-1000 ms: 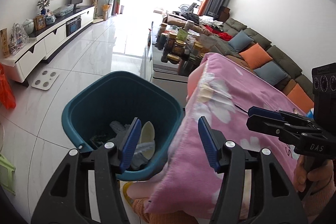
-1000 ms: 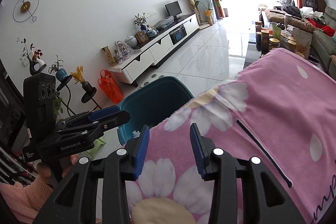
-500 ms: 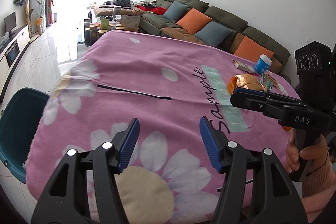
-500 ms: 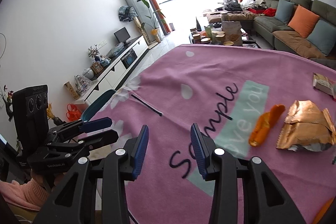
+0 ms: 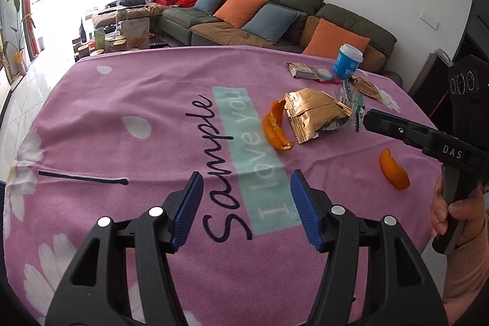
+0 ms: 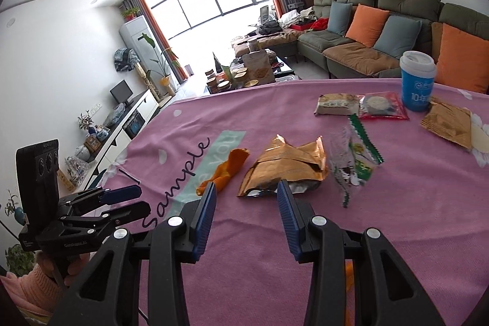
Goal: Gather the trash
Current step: 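Move both open grippers back over the table, then grasp an orange peel with the right gripper while the left gripper grasps another orange peel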
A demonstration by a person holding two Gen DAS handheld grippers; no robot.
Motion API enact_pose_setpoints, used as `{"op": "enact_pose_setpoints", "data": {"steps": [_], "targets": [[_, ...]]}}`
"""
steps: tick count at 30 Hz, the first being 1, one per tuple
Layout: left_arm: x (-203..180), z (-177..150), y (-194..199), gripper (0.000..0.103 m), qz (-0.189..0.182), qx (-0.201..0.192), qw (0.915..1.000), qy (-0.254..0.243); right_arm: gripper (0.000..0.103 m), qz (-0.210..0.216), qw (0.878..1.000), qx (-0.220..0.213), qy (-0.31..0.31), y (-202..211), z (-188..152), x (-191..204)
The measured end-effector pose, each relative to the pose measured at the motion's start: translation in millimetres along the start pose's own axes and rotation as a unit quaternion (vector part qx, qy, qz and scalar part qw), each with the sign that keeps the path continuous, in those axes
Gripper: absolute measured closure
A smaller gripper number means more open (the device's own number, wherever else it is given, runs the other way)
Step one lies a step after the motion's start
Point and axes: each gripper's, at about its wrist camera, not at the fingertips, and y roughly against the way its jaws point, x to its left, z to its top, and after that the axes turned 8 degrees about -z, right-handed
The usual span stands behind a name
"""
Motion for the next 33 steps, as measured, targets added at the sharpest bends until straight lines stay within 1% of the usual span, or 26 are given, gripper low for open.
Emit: {"op": "enact_pose_setpoints", "data": {"steps": [6, 12, 16, 18, 22, 23, 29, 33], "targets": [[-11.9, 17.1, -30.1, 0.045, -0.004, 0.020, 0.9998, -0.005, 0.064, -0.016, 1.000, -0.002, -0.025, 6.0, -3.9, -30.1], [-21.1, 26.4, -52.7, 0.047, 0.003, 0.037, 0.9992, -0.015, 0.064, -0.028, 0.999, 0.004, -0.044, 10.9, -15.0, -52.6], [-19.0, 29.6, -68.4, 0.049, 0.010, 0.054, 0.9984, -0.010, 0.063, -0.038, 0.998, 0.009, -0.055, 17.1, -23.1, -64.6], [-14.9, 30.7, -75.9, 0.057, 0.010, 0.064, 0.9979, -0.003, 0.063, -0.042, 0.997, 0.010, -0.058, 21.4, -27.2, -69.3], [-11.5, 33.5, -80.3, 0.059, 0.011, 0.063, 0.9980, 0.002, 0.063, -0.046, 0.996, 0.015, -0.069, 29.8, -36.2, -77.5], [-11.5, 34.4, -81.2, 0.061, 0.010, 0.063, 0.9980, 0.002, 0.063, -0.047, 0.996, 0.017, -0.071, 30.4, -37.8, -77.9], [-9.3, 34.8, -84.8, 0.084, -0.002, 0.065, 0.9978, 0.009, 0.063, -0.043, 0.997, 0.023, -0.066, 33.2, -47.5, -76.7], [-10.2, 32.0, -83.6, 0.086, -0.002, 0.062, 0.9980, 0.008, 0.063, -0.040, 0.997, 0.027, -0.058, 35.5, -52.2, -72.8]]}}
